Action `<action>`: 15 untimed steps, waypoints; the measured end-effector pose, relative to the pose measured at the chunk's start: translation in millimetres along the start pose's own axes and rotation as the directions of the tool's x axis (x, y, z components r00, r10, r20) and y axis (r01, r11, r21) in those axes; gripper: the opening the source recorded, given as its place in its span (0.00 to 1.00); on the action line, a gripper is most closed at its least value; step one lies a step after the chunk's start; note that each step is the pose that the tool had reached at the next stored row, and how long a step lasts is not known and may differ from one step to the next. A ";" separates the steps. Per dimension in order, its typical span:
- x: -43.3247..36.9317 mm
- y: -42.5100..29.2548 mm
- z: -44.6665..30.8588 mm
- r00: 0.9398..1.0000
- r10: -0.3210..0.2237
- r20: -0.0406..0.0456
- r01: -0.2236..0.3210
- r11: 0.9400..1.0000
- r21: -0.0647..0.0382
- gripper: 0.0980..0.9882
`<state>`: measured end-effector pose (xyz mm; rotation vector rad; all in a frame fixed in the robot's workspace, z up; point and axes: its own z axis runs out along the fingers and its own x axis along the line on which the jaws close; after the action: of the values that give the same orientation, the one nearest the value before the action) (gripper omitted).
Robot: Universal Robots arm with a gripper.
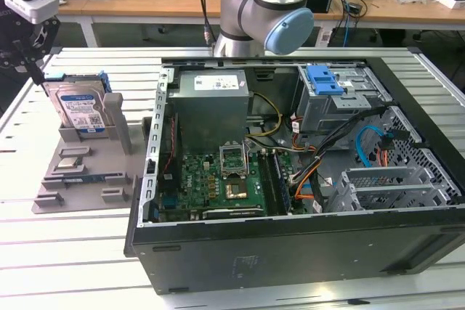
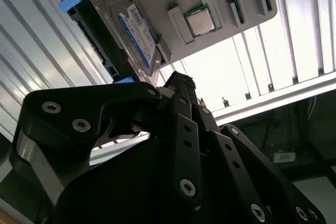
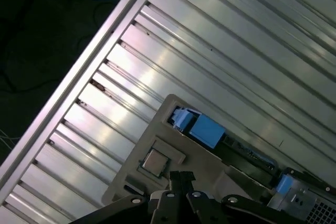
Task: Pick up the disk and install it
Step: 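Pick up the disk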
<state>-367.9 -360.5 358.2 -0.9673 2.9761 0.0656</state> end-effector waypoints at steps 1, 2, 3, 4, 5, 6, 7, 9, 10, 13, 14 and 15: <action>0.0 0.0 0.0 1.000 -0.015 -0.001 0.015 1.000 0.000 0.01; 0.0 0.0 0.0 1.000 -0.027 -0.001 0.027 1.000 -0.001 0.01; 0.0 0.0 0.0 0.999 -0.043 -0.002 0.043 0.999 -0.001 0.01; 0.0 0.0 0.0 0.999 -0.053 -0.002 0.053 0.999 -0.001 0.01; 0.0 0.0 0.0 0.998 -0.068 -0.002 0.068 0.998 -0.002 0.01; 0.0 0.0 0.0 0.997 -0.080 -0.003 0.080 0.997 -0.002 0.01; 0.0 0.0 0.0 0.995 -0.096 -0.003 0.096 0.995 -0.002 0.01; 0.0 0.0 0.0 0.993 -0.118 -0.004 0.118 0.993 -0.003 0.01; 0.0 0.0 0.0 0.991 -0.131 -0.004 0.131 0.991 -0.003 0.01; 0.0 0.0 0.0 0.987 -0.163 -0.006 0.163 0.987 -0.004 0.01; 0.0 0.0 0.0 0.985 -0.174 -0.006 0.174 0.985 -0.005 0.01; 0.0 0.0 0.0 0.983 -0.184 -0.006 0.184 0.983 -0.005 0.01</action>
<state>-367.9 -360.5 358.2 -1.2399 2.8774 0.0670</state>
